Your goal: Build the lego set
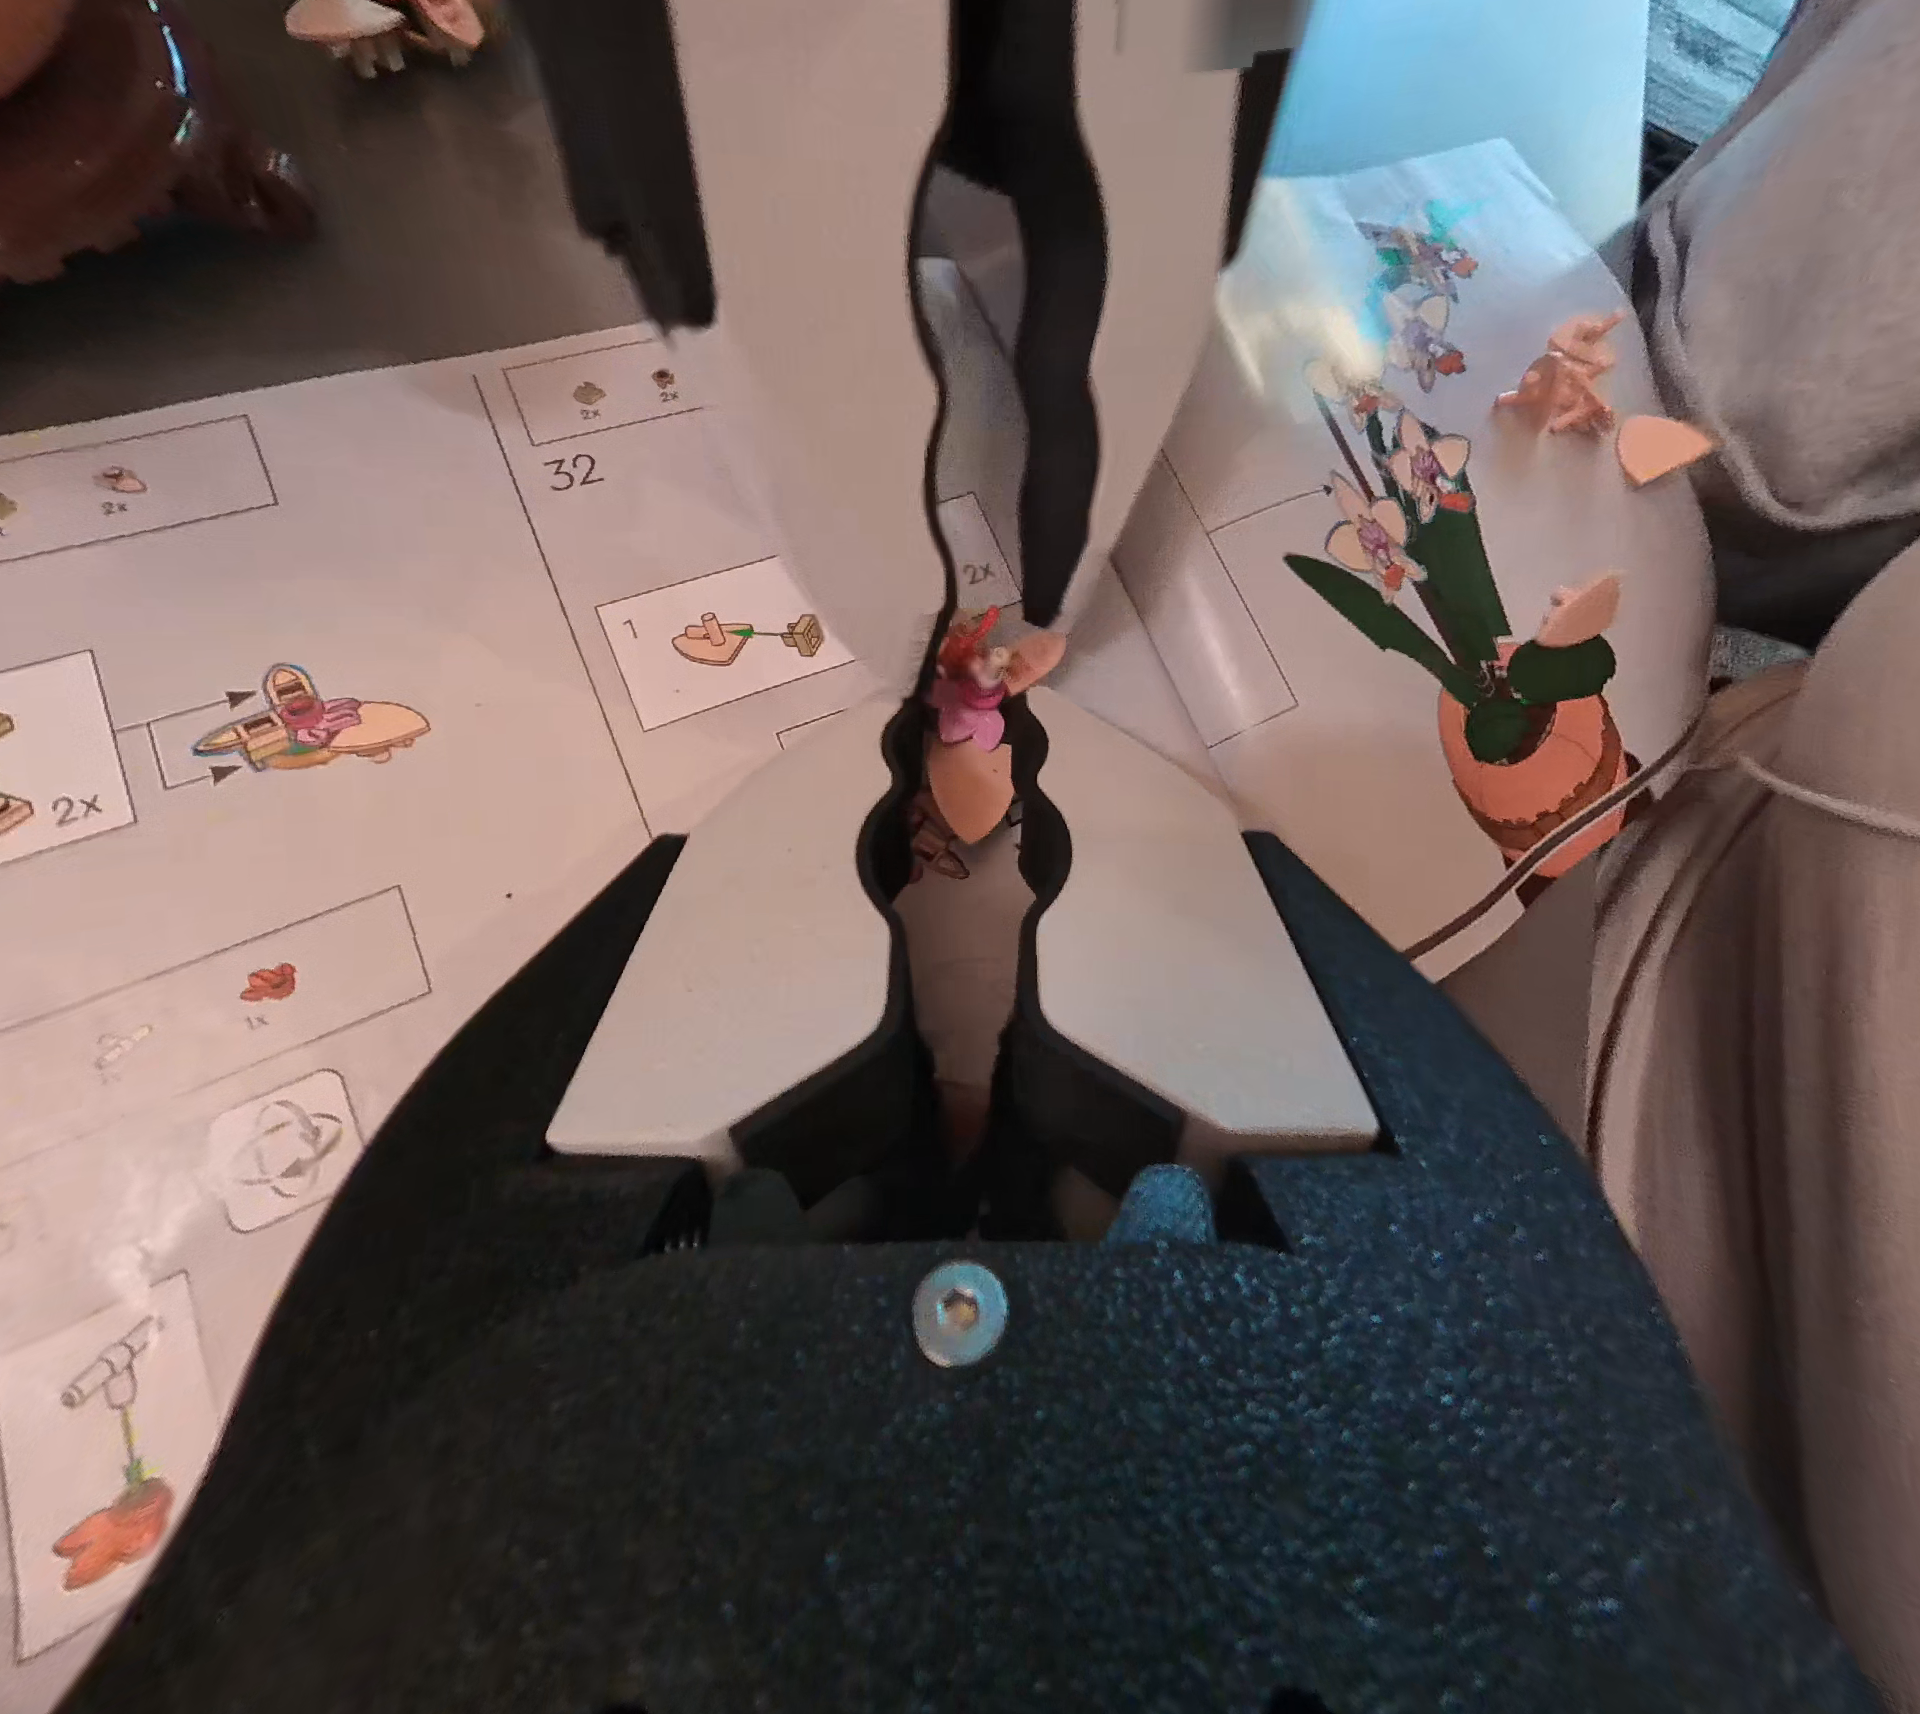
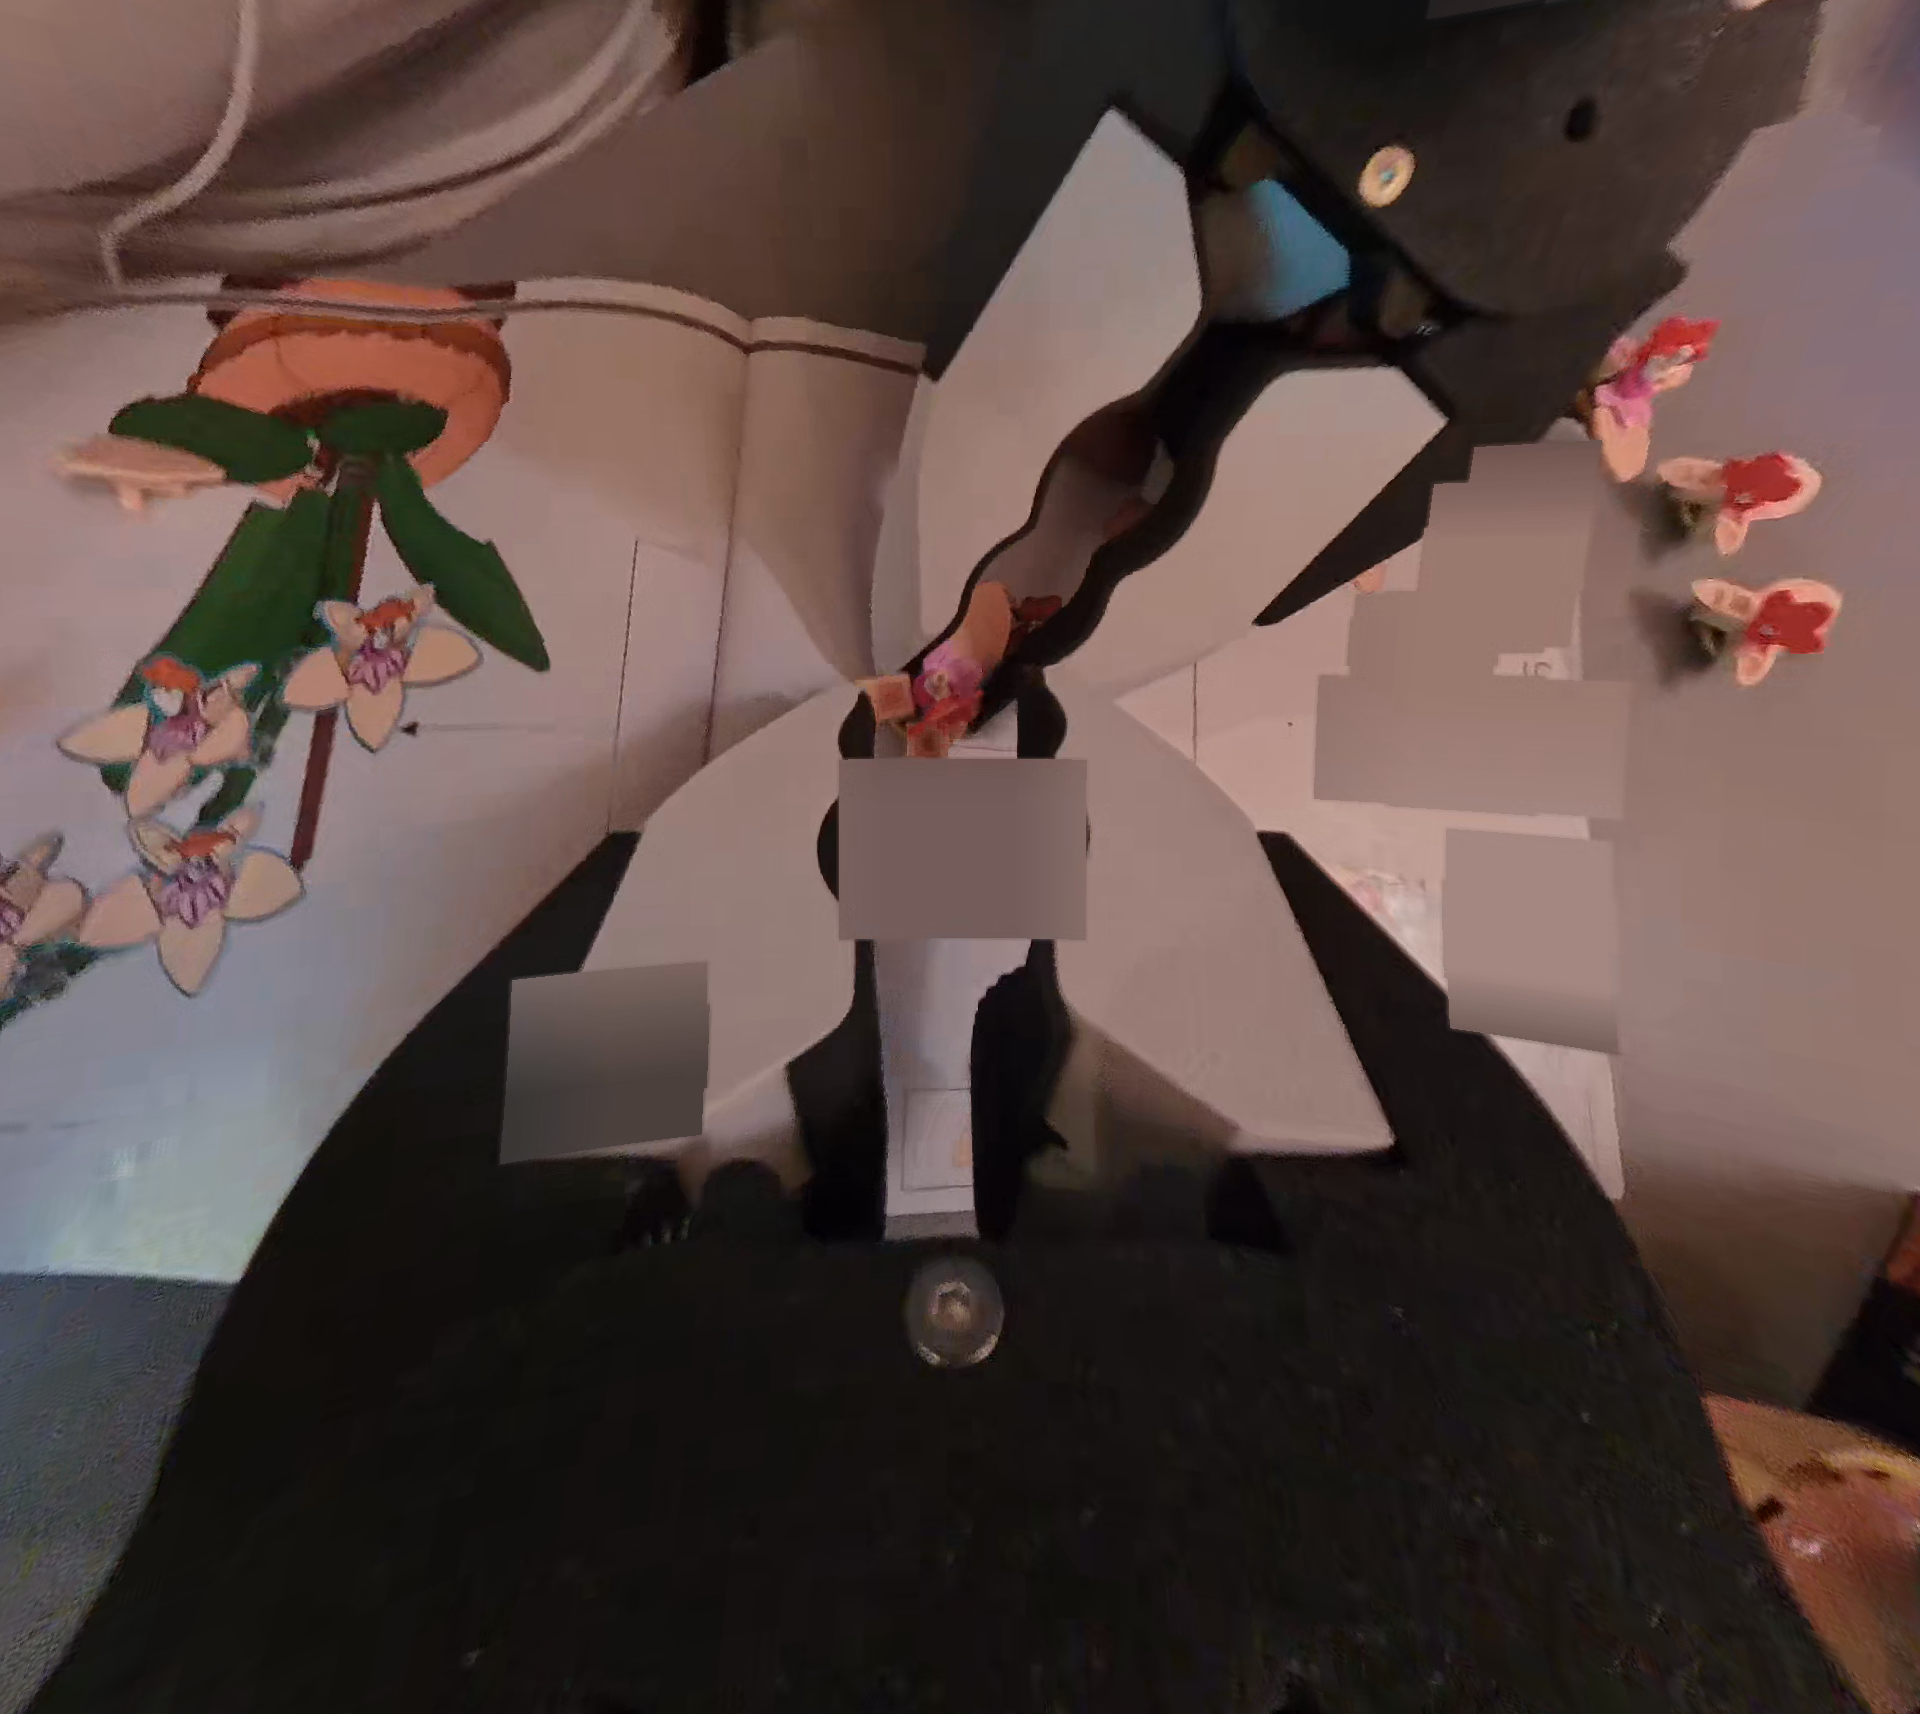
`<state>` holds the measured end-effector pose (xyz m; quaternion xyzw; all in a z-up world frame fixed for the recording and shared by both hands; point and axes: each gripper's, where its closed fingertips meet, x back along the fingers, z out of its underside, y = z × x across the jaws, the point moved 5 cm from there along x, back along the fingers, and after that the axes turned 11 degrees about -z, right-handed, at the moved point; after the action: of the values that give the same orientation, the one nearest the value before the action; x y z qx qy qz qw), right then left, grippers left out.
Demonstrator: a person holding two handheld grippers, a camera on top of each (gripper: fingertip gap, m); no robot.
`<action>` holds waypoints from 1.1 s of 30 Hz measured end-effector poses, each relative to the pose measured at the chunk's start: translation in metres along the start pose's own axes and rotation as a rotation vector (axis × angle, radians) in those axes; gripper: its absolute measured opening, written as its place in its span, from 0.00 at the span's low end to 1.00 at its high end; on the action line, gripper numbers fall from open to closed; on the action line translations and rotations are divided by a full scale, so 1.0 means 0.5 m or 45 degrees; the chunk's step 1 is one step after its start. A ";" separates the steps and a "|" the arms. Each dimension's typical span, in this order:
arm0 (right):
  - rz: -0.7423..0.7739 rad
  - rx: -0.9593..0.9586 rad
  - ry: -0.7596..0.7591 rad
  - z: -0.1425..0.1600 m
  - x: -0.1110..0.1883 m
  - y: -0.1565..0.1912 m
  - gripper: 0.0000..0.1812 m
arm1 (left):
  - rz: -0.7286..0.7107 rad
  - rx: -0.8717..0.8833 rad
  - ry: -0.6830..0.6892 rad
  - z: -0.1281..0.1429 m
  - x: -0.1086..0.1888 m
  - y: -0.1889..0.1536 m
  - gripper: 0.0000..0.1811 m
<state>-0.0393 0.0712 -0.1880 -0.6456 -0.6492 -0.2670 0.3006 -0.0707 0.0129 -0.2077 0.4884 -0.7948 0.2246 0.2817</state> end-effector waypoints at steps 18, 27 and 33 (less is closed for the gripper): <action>0.072 -0.562 -0.150 0.011 -0.014 0.009 0.05 | -0.029 0.022 -0.006 0.003 0.003 -0.003 0.08; 0.316 -0.953 -0.164 0.001 -0.017 0.023 0.04 | -0.092 0.040 -0.016 0.003 0.004 -0.006 0.08; 0.448 -1.132 -0.100 -0.005 -0.016 0.026 0.02 | -0.133 0.078 -0.020 0.003 0.005 -0.005 0.07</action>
<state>-0.0266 0.0641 -0.1929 -0.8213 -0.3639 -0.4393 0.0112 -0.0699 0.0094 -0.2070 0.5394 -0.7631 0.2299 0.2717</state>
